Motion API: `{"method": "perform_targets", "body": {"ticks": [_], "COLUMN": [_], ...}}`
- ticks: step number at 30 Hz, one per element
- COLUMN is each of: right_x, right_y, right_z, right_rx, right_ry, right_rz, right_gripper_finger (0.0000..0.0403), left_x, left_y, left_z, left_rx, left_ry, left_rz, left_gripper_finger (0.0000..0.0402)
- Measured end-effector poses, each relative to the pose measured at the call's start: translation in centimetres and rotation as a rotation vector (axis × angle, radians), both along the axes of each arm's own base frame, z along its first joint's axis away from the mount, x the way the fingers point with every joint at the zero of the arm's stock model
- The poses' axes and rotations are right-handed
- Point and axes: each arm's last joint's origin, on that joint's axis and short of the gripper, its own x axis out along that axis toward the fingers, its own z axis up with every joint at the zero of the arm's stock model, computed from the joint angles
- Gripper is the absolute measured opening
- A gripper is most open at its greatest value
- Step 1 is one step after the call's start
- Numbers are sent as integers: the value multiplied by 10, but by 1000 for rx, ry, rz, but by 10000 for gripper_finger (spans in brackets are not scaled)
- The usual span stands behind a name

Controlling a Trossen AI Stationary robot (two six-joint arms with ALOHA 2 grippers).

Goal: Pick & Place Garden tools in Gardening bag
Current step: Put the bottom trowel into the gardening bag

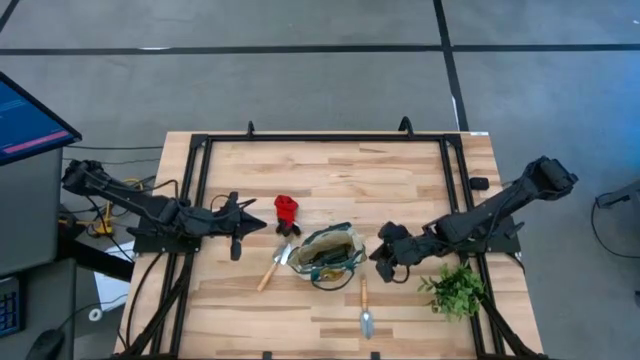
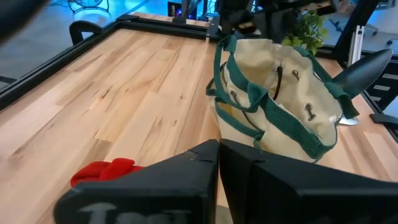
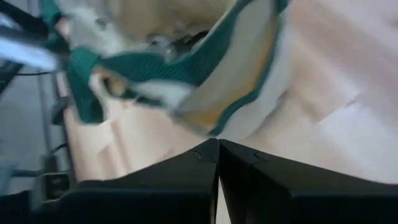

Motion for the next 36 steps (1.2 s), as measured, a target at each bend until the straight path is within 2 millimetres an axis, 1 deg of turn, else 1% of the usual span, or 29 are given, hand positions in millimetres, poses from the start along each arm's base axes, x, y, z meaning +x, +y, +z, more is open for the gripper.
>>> {"method": "perform_targets", "body": {"ticks": [5,8,12,15,18,20,25,28,31,33,36], "right_x": [5,14,30,41,50,57,69,74,78,80,84], "right_y": [20,35,54,66,80,91,116,127,135,137,133], "right_z": [-8,-8,-3,1,1,-4,-22,-29,-32,-35,-34], "right_rx": [142,160,112,61,55,79,115,118,132,140,159], "right_ry": [-19,3,123,264,389,431,467,483,500,518,516], "right_rz": [-65,-103,-153,-231,-286,-305,-340,-336,-320,-315,-346], "right_gripper_finger": [0,0,0,0,0,0,4,21,52,75,111], "left_x": [0,0,0,0,0,0,0,0,0,0,0], "left_y": [0,0,0,0,0,0,0,0,-1,-1,-1], "left_z": [0,0,0,0,0,0,0,0,0,0,0], "left_rx": [7,7,8,8,9,9,10,7,-1,-4,-4], "left_ry": [2,2,3,3,3,3,4,5,9,9,9], "left_rz": [-2,-2,-3,-3,-3,-3,-4,-12,-36,-43,-43], "left_gripper_finger": [2,2,2,2,2,2,2,2,2,2,2]}}
